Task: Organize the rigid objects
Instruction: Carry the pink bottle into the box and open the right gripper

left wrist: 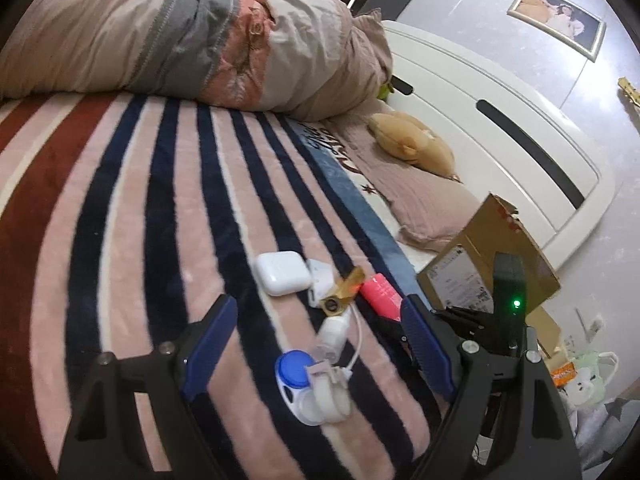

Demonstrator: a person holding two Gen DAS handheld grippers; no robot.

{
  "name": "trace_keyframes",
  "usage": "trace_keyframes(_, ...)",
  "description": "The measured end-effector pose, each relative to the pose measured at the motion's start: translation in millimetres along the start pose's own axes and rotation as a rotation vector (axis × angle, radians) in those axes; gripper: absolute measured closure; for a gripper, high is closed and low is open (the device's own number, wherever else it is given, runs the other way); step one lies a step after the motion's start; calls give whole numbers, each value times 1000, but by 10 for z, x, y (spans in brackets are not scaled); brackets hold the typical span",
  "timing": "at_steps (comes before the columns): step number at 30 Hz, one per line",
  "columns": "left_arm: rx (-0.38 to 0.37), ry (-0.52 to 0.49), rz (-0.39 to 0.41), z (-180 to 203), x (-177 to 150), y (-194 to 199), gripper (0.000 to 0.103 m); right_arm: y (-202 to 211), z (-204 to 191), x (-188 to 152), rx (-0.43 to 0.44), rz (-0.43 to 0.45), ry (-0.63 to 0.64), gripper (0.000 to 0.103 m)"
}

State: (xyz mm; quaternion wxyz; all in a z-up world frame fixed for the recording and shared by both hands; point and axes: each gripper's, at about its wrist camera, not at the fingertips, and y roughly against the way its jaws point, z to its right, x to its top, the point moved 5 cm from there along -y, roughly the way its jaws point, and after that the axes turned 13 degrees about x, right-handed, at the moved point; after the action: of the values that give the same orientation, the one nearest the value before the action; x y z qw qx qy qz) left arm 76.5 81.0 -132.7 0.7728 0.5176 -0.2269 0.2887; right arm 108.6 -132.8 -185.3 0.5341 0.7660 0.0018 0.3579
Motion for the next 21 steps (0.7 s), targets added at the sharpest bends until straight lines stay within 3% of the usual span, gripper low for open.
trace_keyframes(4,-85,0,-19,174,2,-20,22,151,-215,-4,61,44,41,76)
trace_keyframes(7,-95,19,-41,348,33,9,22,297,-408,25,105,90,82,76)
trace_keyframes(11,-108,-22,-27,626,30,153,22,636,-683,88,245,188,129,76)
trace_keyframes(14,-189,-23,-6,845,75,310,25,936,-867,162,317,258,189,76)
trace_keyframes(16,-197,-69,14,1085,128,439,33,1133,-933,176,353,301,221,76)
trace_keyframes(19,-106,-137,51,1362,196,583,50,1416,-917,199,395,361,238,76)
trace_keyframes(21,-97,-164,74,1594,272,687,59,1593,-820,226,400,398,242,76)
